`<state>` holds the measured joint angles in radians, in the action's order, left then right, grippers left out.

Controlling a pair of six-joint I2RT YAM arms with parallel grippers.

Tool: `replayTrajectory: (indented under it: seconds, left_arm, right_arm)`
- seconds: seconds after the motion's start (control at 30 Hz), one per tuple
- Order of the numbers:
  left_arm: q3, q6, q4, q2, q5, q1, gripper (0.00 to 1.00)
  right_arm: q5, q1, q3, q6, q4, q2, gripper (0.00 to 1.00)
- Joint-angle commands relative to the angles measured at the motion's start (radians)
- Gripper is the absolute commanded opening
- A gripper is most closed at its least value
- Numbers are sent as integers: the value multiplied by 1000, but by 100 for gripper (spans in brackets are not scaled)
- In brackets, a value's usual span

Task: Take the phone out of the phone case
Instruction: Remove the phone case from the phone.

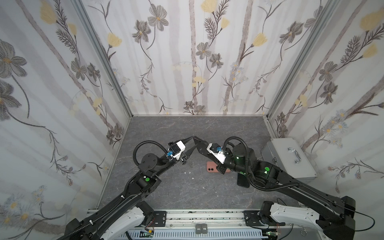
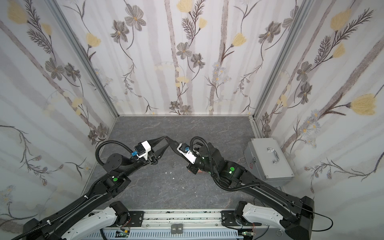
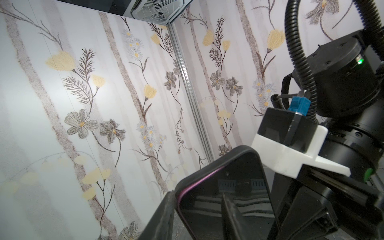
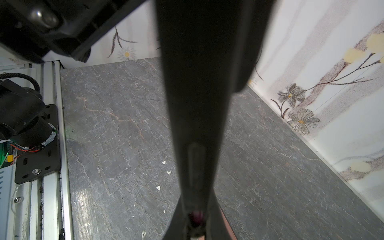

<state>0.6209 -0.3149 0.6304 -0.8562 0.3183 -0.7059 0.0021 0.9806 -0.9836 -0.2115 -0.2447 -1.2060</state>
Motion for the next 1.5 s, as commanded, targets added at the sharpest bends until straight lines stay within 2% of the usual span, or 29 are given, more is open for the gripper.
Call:
replayTrajectory:
  seconds: [0.0, 0.3, 0.47, 0.8, 1.03, 1.2, 1.47]
  left_arm:
    - [-2, -22, -47, -1, 80, -2, 38]
    - [8, -21, -85, -1, 112, 0, 38]
    - [14, -7, -106, -3, 192, 5, 37]
    - [46, 118, -142, -29, 504, 19, 27]
    - [63, 173, -145, -59, 628, 23, 27]
    - [84, 213, -146, -76, 708, 28, 28]
    - [113, 251, -110, -67, 760, 21, 28]
  right_arm:
    - [-119, 9, -17, -60, 64, -6, 0]
    - [-116, 10, -23, -77, 48, -8, 0]
    - [-100, 4, -18, -68, 47, 11, 0]
    - [-248, -57, -52, -131, -62, 34, 0]
    - [-306, -61, -83, -150, -81, 26, 0]
    - [-393, -90, -95, -144, -59, 46, 0]
    - [-605, -167, -41, -21, 155, 114, 0]
